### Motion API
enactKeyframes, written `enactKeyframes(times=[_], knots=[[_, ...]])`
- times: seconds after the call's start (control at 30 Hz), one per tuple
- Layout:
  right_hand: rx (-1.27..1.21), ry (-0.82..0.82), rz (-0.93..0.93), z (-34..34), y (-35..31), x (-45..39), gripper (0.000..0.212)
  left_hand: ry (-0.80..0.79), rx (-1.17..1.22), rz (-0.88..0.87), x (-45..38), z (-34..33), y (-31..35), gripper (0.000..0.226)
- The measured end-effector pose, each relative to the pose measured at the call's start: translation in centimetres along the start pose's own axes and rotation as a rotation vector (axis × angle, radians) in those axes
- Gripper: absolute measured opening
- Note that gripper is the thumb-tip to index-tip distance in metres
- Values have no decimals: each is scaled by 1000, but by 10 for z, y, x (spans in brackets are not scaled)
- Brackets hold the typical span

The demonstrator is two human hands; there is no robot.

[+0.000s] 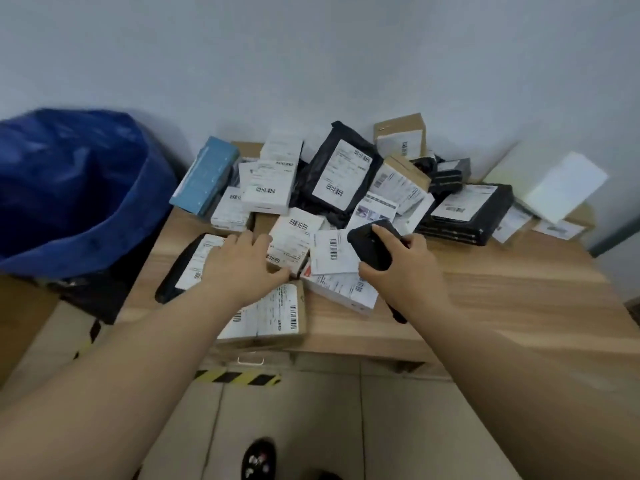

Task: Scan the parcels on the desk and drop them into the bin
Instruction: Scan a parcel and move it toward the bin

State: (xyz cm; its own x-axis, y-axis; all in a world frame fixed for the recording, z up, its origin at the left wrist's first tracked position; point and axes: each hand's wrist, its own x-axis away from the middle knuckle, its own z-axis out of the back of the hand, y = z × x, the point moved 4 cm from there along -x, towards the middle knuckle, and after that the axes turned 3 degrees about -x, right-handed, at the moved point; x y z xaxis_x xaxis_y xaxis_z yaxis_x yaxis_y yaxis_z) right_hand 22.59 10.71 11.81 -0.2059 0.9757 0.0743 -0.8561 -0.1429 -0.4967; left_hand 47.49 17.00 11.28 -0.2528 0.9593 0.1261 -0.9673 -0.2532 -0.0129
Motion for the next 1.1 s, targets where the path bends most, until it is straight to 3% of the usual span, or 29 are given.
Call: enactKeyframes(times=[0.13, 0.33, 0.5, 0.87, 1.1], knots=[[-36, -89, 7, -31, 12, 8, 72, -119, -22, -36, 16, -32, -8, 85], [-19, -173, -16, -71, 31, 21, 74, -374, -117, -83, 19, -97, -28, 131], [-21, -147, -38, -89, 43, 22, 74, -476, -118, -158, -1, -128, -35, 144], [-43, -180, 2, -95, 21, 15, 75, -366, -189, -177, 1, -114, -28, 121], [48, -157, 168, -31, -38, 10, 73, -91, -279, 7, 8, -14, -59, 120]])
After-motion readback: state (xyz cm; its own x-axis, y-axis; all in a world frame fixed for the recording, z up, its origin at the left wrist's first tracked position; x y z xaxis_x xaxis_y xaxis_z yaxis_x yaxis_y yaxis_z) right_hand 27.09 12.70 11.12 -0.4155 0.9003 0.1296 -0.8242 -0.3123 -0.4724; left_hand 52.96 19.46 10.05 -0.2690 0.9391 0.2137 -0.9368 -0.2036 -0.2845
